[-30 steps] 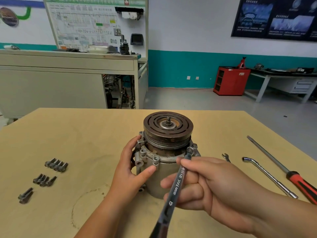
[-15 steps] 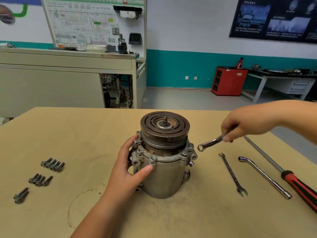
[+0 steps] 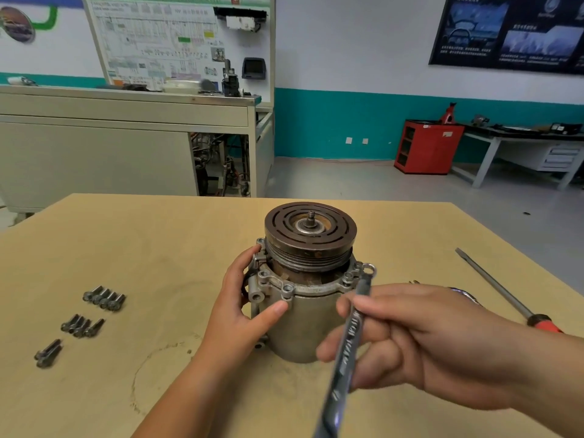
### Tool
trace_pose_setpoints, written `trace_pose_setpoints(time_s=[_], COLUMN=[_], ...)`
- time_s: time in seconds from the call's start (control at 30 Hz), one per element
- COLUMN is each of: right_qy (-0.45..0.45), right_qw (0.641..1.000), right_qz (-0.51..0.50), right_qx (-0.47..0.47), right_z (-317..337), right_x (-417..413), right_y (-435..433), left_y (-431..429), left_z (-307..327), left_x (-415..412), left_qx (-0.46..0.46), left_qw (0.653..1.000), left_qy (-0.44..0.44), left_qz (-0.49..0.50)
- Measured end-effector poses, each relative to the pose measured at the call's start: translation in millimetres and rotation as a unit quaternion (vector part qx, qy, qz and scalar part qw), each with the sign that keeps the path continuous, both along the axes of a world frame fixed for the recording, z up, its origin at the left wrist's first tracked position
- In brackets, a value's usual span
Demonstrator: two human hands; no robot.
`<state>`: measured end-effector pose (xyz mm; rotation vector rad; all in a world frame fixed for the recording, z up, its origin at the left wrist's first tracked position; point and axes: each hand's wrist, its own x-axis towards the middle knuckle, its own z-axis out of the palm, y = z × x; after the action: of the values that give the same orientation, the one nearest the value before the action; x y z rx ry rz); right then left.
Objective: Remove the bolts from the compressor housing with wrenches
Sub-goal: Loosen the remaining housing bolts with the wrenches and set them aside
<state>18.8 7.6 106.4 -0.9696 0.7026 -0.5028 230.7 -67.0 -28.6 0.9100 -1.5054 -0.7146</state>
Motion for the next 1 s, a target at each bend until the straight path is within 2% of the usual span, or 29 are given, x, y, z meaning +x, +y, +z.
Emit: trace_pose_setpoints(time_s=[0.13,0.3,0.37,0.43,0.47,0.5,0.57,0.6,0.63,0.67,0.7,0.8,0.83,0.93,1.0], right_qy=[-0.026,-0.028,0.019,0.155,0.256,0.359,0.526,0.579,0.606,0.606,0.585,0.45,0.403,0.285,0.173], right_qw=[0.996,0.995,0.998,0.987,0.96,0.916,0.789,0.726,0.68,0.665,0.684,0.837,0.87,0.932,0.976], right_qz=[-0.08,-0.096,-0.057,0.034,0.082,0.12,0.149,0.138,0.109,0.08,0.064,0.111,0.139,0.176,0.117], right_qx=[0.02,0.005,0.001,-0.032,-0.076,-0.136,-0.279,-0.345,-0.399,-0.43,-0.431,-0.292,-0.247,-0.139,-0.066], right_z=[-1,-9,-11,-1,9,21,41,48,53,55,54,35,25,4,-5], right_x=[18,23,13,-11,-26,-38,-55,-63,-69,-74,-79,-87,-86,-62,-41], right_y=[0,-4,-10,-25,-36,-48,-71,-81,-90,-95,-98,-88,-80,-52,-30], left_y=[-1,-1,-2,-2,-1,-1,-1,-1,-1,-1,-1,-1,-1,-1,-2], left_z=[-1,-2,-2,-1,-1,-1,-1,-1,-1,-1,-1,0,-1,-1,-1], left_x=[0,1,1,1,1,1,1,1,1,1,1,1,1,2,1], left_qx=[-0.004,-0.002,-0.001,0.004,0.007,0.009,0.008,0.007,0.007,0.007,0.008,0.01,0.011,0.01,0.008], left_qw=[1.0,1.0,1.0,1.0,1.0,1.0,1.0,1.0,1.0,1.0,1.0,1.0,1.0,1.0,1.0], left_qy=[0.0,0.003,0.003,-0.001,-0.002,-0.002,0.0,0.0,-0.001,0.0,0.002,0.001,0.0,0.0,-0.002], left_qz=[-0.004,-0.008,-0.006,-0.008,-0.01,-0.011,-0.01,-0.009,-0.01,-0.011,-0.011,-0.012,-0.013,-0.015,-0.014])
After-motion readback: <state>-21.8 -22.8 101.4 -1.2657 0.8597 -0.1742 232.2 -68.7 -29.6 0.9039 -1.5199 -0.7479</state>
